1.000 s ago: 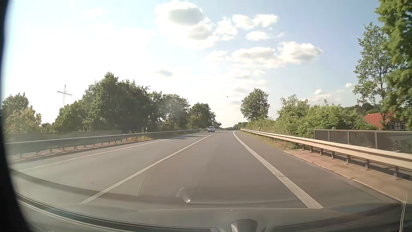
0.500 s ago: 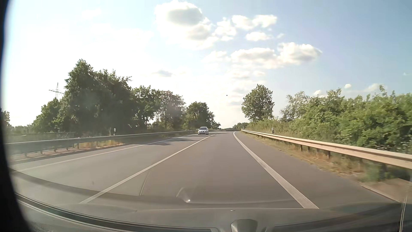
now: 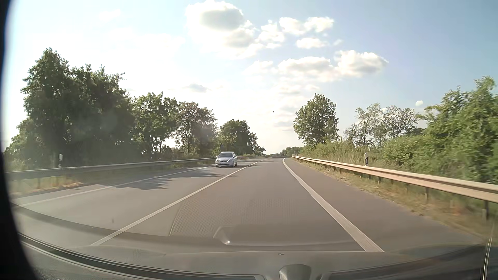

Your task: Follow the waypoints while adhering to traffic rules and regulations

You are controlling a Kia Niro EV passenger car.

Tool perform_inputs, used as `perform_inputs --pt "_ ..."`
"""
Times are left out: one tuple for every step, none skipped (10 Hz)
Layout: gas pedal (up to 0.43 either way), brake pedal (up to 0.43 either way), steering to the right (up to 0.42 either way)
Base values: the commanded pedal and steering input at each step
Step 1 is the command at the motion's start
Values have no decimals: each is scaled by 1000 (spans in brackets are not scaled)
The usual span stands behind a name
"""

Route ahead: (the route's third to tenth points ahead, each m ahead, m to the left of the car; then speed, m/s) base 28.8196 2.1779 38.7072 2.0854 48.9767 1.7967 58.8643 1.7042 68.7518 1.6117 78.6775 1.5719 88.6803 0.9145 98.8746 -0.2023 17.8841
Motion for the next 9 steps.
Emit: perform_inputs --pt "209 6 3" --pt "209 6 3" --pt "209 6 3" --pt "209 6 3" --pt "209 6 3" --pt "209 6 3" --pt "209 6 3" --pt "209 6 3" --pt "209 6 3"
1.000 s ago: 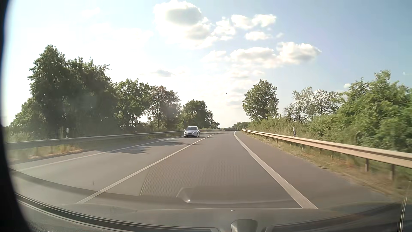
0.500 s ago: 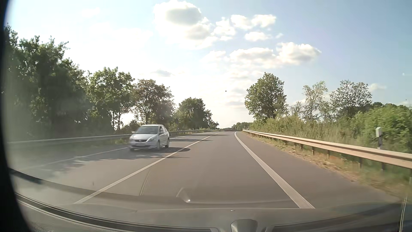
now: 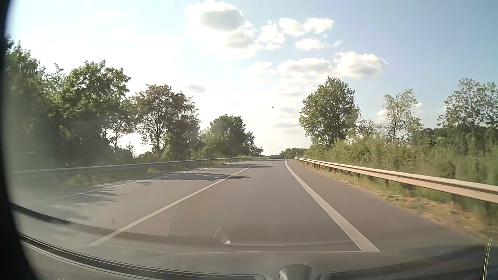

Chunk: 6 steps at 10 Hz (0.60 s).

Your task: Follow the waypoints while adhering to traffic rules and regulations

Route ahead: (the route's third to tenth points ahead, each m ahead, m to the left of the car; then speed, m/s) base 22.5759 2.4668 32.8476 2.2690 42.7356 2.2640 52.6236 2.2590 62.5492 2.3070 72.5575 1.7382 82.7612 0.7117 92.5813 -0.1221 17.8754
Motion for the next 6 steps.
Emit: perform_inputs --pt "209 6 3" --pt "209 6 3" --pt "209 6 3" --pt "209 6 3" --pt "209 6 3" --pt "209 6 3"
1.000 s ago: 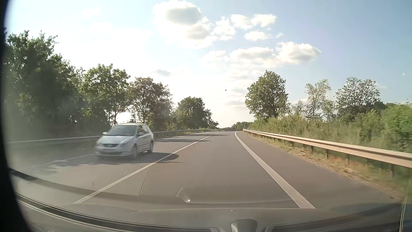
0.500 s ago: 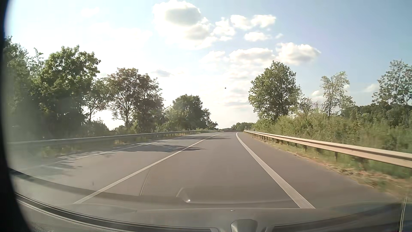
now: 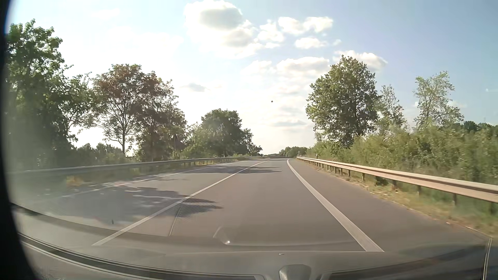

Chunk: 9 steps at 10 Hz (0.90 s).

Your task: Follow the waypoints while adhering to traffic rules and regulations

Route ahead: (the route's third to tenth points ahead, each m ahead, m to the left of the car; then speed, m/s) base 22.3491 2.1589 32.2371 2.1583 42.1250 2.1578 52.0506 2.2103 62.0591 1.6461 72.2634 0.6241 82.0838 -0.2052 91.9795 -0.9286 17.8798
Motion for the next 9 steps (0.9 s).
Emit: perform_inputs --pt "209 6 3" --pt "209 6 3" --pt "209 6 3" --pt "209 6 3" --pt "209 6 3" --pt "209 6 4" --pt "209 6 4" --pt "209 6 5" --pt "209 6 5"
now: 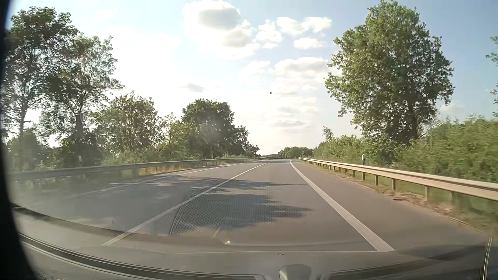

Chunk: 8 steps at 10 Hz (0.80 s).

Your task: Follow the waypoints while adhering to traffic rules and regulations

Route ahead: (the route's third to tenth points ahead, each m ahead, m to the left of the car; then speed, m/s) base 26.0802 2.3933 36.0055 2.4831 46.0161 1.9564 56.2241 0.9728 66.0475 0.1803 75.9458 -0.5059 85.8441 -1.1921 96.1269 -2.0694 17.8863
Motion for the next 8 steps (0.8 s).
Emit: perform_inputs --pt "209 6 6" --pt "209 6 7" --pt "209 6 8" --pt "209 6 8" --pt "209 6 8" --pt "209 6 8" --pt "209 6 8" --pt "209 6 8"
